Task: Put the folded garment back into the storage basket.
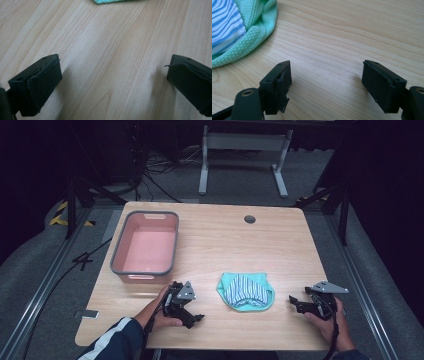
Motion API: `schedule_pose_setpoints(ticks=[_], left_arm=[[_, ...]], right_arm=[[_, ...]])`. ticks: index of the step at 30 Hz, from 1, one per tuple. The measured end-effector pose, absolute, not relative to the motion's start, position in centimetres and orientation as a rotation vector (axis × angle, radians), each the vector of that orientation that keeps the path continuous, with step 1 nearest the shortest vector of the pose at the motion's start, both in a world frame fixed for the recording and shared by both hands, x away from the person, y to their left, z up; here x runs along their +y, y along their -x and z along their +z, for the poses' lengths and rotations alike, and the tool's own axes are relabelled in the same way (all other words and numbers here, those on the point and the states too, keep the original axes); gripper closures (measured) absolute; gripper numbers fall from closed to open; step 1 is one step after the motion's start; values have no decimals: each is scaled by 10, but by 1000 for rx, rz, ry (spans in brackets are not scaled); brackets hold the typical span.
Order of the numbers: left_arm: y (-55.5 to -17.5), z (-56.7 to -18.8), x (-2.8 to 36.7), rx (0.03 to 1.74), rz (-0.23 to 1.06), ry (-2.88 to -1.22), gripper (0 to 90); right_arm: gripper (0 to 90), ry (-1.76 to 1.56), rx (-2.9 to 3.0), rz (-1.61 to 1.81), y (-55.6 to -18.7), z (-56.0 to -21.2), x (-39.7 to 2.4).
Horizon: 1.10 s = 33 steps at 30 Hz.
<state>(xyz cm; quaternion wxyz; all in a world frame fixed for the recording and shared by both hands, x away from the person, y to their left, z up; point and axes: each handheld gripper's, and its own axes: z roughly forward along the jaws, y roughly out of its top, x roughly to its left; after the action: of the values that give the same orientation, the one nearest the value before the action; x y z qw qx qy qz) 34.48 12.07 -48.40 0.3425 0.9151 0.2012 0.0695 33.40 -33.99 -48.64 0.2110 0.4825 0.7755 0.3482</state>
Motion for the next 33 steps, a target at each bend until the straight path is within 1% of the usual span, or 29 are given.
schedule_pose_setpoints(ticks=[15, 16, 17, 19, 21, 23, 27, 28, 30, 33], left_arm=[[-344, -483, 120, 545, 186, -2383, 7], [-344, -482, 120, 567, 189, -2380, 53], [-344, -480, 119, 587, 196, -2378, 53], [-345, -478, 120, 607, 203, -2366, 162], [-347, -477, 120, 609, 190, -2371, 166], [-348, -474, 119, 598, 200, -2365, 200], [-349, -467, 114, 599, 228, -2339, 225], [-351, -463, 110, 603, 251, -2327, 254], [-352, -461, 108, 608, 255, -2320, 273], [-361, -456, 96, 654, 269, -2270, 296]], right_arm=[[241, -1337, 2157, 972, -335, -486, -340], [242, -1335, 2157, 971, -335, -486, -340], [242, -1335, 2157, 971, -335, -486, -340], [250, -1333, 2162, 967, -335, -486, -340], [258, -1336, 2170, 960, -335, -485, -339], [253, -1332, 2189, 954, -335, -484, -338], [265, -1295, 2236, 966, -335, -482, -332], [283, -1276, 2237, 982, -334, -478, -327], [297, -1262, 2236, 994, -335, -475, -324], [355, -1212, 2236, 1026, -336, -462, -316]])
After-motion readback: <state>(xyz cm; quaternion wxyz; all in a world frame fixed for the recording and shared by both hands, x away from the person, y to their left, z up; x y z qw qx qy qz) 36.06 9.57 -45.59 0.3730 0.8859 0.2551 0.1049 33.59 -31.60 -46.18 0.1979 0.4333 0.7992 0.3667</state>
